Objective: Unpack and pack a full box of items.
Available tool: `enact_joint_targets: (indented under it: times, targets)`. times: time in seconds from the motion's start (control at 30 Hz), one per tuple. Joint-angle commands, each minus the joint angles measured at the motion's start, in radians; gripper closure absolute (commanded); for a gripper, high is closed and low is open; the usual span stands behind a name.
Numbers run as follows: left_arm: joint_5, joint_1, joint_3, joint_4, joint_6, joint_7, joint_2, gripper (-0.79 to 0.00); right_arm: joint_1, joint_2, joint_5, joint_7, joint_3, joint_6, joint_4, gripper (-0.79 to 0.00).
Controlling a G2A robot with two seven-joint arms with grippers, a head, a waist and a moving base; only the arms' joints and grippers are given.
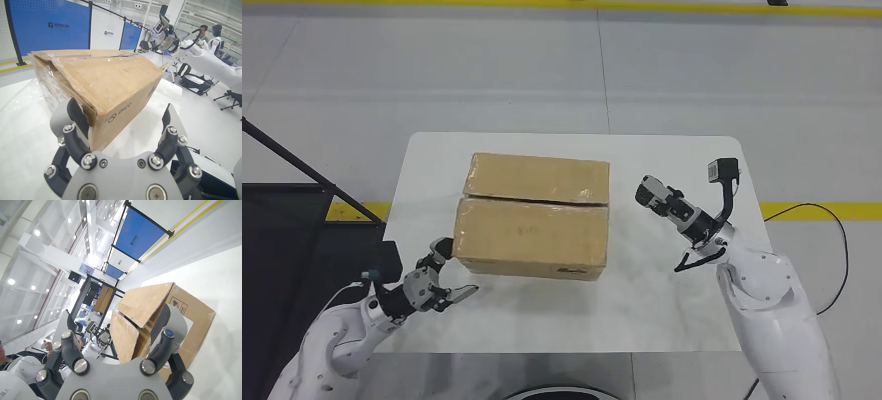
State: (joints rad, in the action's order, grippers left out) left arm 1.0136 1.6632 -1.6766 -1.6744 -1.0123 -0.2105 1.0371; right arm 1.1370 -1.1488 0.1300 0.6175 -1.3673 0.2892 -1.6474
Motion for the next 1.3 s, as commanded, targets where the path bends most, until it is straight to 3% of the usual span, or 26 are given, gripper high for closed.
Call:
enact_joint_targets:
  times: [0.0, 0.4, 0.67, 0.83, 0.97, 1.27]
  targets:
    - [-0.008, 0.002, 0.006, -0.002, 0.000, 0.000, -0.010, -0.785, 0.000, 0.000, -0.002, 0.000, 0.000, 0.002, -0.001, -0.785]
    - [-0.041, -0.009, -0.025, 0.047, 0.000, -0.046, -0.053, -0.785, 0.007, 0.000, 0.015, 0.000, 0.002, -0.024, 0.001, -0.785]
    - [-0.137, -0.018, -0.077, 0.092, 0.016, -0.133, -0.049, -0.785, -0.037, 0.002, 0.202, 0.144, -0.011, -0.111, 0.086, -0.785]
    - [-0.250, -0.016, -0.083, 0.115, 0.040, -0.178, -0.041, -0.785, -0.067, 0.002, 0.269, 0.241, -0.005, -0.098, 0.132, -0.785]
    - [-0.388, -0.020, -0.071, 0.133, 0.081, -0.161, -0.035, -0.785, -0.082, -0.001, 0.282, 0.297, 0.030, -0.045, 0.149, -0.785]
    - [-0.392, -0.021, -0.069, 0.126, 0.093, -0.154, -0.034, -0.785, -0.107, -0.003, 0.229, 0.328, 0.075, -0.018, 0.178, -0.785]
